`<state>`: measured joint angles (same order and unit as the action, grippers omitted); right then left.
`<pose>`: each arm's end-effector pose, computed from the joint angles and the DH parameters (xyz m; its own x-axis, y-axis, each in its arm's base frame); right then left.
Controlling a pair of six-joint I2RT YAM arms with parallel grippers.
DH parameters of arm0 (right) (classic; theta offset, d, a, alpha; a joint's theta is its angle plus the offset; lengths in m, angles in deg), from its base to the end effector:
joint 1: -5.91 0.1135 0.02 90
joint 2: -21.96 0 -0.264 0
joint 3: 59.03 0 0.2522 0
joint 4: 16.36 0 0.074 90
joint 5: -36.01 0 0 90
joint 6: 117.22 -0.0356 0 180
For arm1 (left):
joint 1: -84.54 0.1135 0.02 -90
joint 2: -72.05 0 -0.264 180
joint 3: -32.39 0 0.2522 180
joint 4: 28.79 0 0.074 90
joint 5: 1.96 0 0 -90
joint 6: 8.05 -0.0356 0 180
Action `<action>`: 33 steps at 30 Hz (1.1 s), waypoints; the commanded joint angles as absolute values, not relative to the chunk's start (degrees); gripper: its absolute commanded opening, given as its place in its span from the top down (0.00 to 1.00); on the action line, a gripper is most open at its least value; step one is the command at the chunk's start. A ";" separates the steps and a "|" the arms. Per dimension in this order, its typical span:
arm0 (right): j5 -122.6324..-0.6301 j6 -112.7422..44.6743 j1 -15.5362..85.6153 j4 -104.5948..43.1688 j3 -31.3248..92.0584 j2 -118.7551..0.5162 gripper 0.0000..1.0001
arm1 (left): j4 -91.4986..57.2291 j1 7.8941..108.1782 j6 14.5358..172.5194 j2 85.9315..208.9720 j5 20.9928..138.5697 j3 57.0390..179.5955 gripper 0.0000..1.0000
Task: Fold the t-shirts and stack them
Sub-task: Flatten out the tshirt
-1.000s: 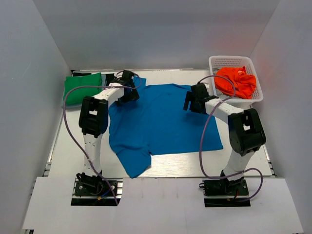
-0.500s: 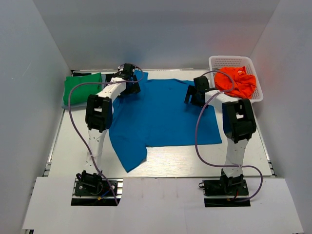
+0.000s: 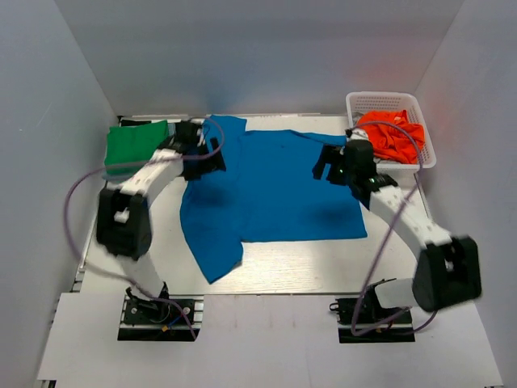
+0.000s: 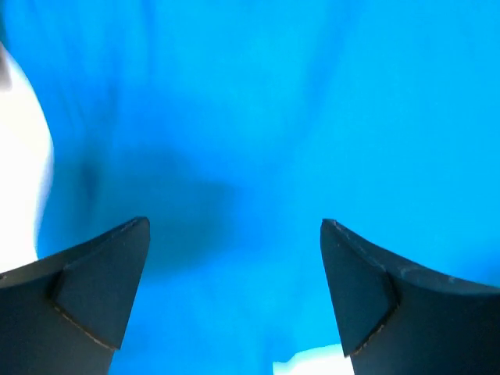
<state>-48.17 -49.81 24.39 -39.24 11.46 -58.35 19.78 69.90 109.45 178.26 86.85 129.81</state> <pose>0.3010 0.0968 0.2716 -0.5631 0.2147 -0.7980 -0.0196 0.9619 0.2727 0.3888 -0.1023 0.2362 -0.8444 -0.2566 -0.4703 -0.1425 0.9538 -0.2646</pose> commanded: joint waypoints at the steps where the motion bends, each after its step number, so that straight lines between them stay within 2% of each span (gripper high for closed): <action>1: -48.63 -55.07 24.02 -36.71 0.90 -49.52 0.10 | 9.79 68.45 115.16 157.44 71.98 105.80 0.00; 2: -48.11 -55.95 23.67 -36.80 -0.86 -43.40 0.10 | 8.45 67.84 117.78 153.04 71.35 96.60 0.00; 3: -47.67 -56.83 23.67 -37.23 -4.28 -41.86 0.10 | 11.05 67.84 118.33 145.68 71.95 93.73 0.00; 5: -44.08 -58.68 23.67 -40.74 -6.49 -36.18 0.10 | 20.06 66.70 121.82 138.88 76.41 87.93 0.00; 7: -41.78 -61.31 23.67 -42.93 -7.82 -31.60 0.10 | 23.97 66.69 123.77 128.80 77.49 82.40 0.00; 12: -40.28 -63.34 23.58 -42.68 -10.72 -27.52 0.10 | 29.34 65.64 127.99 116.44 71.26 74.19 0.00; 21: -39.23 -63.87 23.58 -44.27 -12.48 -29.45 0.10 | 28.74 63.98 130.38 121.69 71.87 69.53 0.06; 25: -37.38 -63.87 23.23 -44.97 -12.57 -29.89 0.10 | 28.22 62.83 130.90 125.56 72.66 69.53 0.17; 26: -37.20 -63.87 23.23 -45.15 -12.48 -30.33 0.10 | 27.69 62.22 130.90 126.27 72.66 69.00 0.17; 28: -36.15 -64.31 22.96 -45.15 -12.48 -30.51 0.10 | 27.07 60.81 130.90 127.76 72.66 69.00 0.26; 29: -35.80 -64.31 23.14 -45.15 -12.48 -31.03 0.10 | 27.07 60.28 131.43 128.38 72.05 68.30 0.33; 33: -35.53 -64.22 22.44 -45.32 -11.78 -33.23 0.10 | 26.37 57.65 132.74 129.52 71.43 66.80 0.35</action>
